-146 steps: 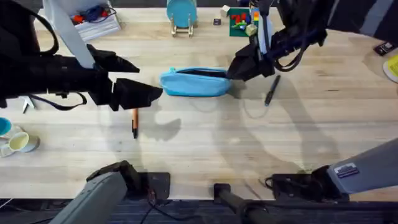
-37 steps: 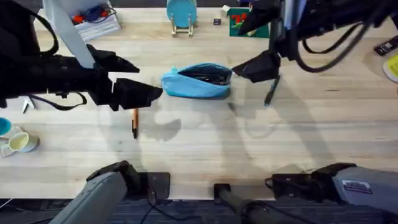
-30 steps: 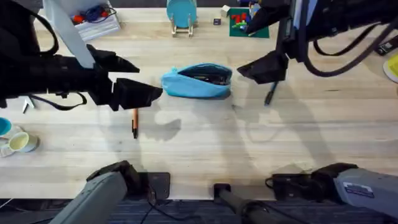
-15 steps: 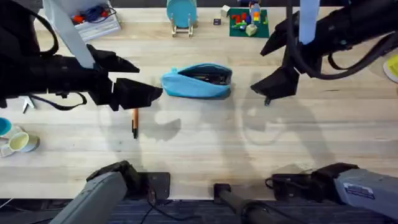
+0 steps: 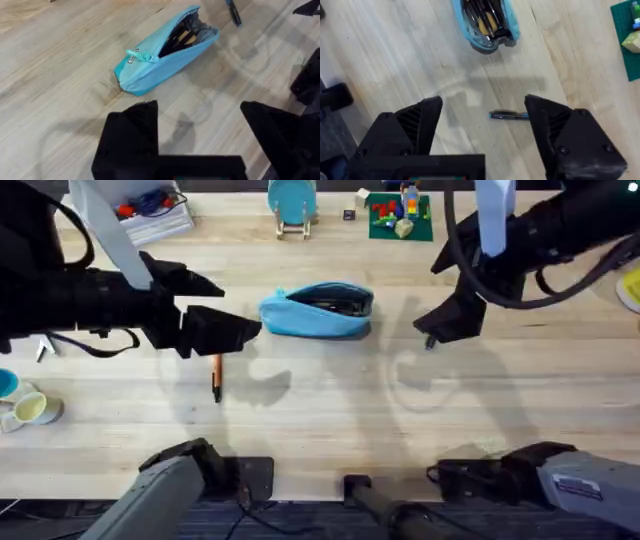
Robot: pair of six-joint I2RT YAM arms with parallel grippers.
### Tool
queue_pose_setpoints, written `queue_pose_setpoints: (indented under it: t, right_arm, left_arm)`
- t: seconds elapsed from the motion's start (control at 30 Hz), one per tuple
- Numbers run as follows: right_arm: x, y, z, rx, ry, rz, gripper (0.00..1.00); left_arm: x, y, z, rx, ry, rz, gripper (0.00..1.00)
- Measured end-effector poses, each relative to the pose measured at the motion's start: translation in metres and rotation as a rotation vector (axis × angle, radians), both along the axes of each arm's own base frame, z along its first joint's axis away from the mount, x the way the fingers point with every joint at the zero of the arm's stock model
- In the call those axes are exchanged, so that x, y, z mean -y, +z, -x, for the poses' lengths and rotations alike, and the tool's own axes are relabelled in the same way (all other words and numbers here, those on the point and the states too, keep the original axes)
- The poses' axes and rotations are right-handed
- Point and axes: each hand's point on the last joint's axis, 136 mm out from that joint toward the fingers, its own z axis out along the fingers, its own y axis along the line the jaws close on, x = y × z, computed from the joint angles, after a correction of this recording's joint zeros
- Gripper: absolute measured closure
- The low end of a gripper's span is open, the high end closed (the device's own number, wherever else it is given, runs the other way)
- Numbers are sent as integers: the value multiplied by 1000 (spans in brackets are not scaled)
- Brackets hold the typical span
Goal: Unzip the bag, pick up the pens from the table one at a time and place them inside, then zip the bag closed.
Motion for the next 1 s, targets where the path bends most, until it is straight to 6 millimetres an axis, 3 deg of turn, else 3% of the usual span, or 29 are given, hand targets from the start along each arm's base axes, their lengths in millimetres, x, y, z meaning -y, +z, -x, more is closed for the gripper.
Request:
queue_pose_setpoints:
  t: [0.67, 1.0]
  right_arm:
    - [1, 0, 0, -3, -10, 2, 3]
    - [0, 1, -2, -103, -237, -60, 3]
  left_arm:
    - [0, 0, 0, 0, 0, 0, 7]
    - [0, 0, 0, 0, 0, 0, 6]
